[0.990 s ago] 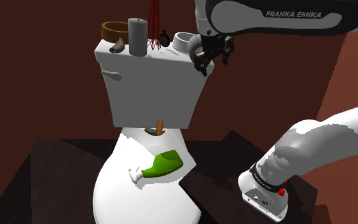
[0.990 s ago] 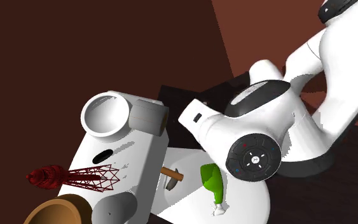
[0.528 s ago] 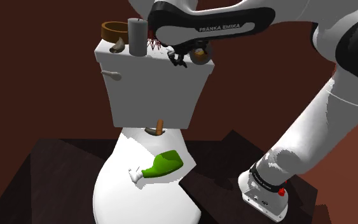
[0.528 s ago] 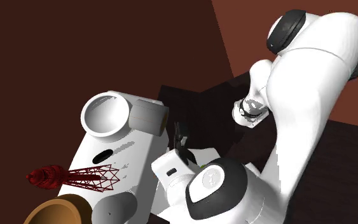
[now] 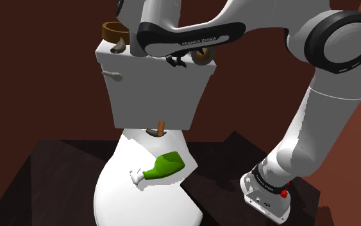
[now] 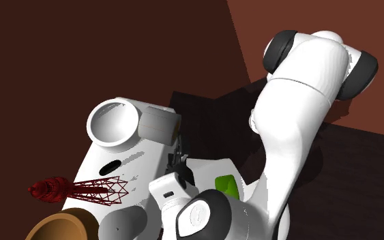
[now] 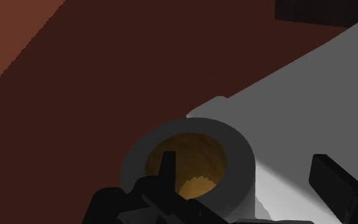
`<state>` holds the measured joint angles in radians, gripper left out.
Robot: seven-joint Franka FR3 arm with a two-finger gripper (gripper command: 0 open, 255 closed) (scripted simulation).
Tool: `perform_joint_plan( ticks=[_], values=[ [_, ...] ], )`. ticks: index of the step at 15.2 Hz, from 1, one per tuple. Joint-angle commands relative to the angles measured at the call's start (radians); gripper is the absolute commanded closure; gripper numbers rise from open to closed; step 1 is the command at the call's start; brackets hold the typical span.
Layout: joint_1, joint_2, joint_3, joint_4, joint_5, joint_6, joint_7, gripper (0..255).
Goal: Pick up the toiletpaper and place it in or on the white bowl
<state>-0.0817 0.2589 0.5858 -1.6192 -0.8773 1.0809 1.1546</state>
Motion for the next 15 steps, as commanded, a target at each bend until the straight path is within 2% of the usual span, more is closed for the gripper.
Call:
perform_joint_plan(
  ticks=[1,10,11,15],
  values=[
    [-0.016,-0.016,-0.005,-0.034,0.004,0.027,0.002,0],
    [-0.021,-0.022,-0.006,-0.045,0.006,0.035,0.002,0],
    [-0.021,-0.022,-0.006,-0.045,0.006,0.035,0.002,255],
    [-0.021,-0.022,-0.006,-0.045,0.006,0.035,0.002,255]
  ],
)
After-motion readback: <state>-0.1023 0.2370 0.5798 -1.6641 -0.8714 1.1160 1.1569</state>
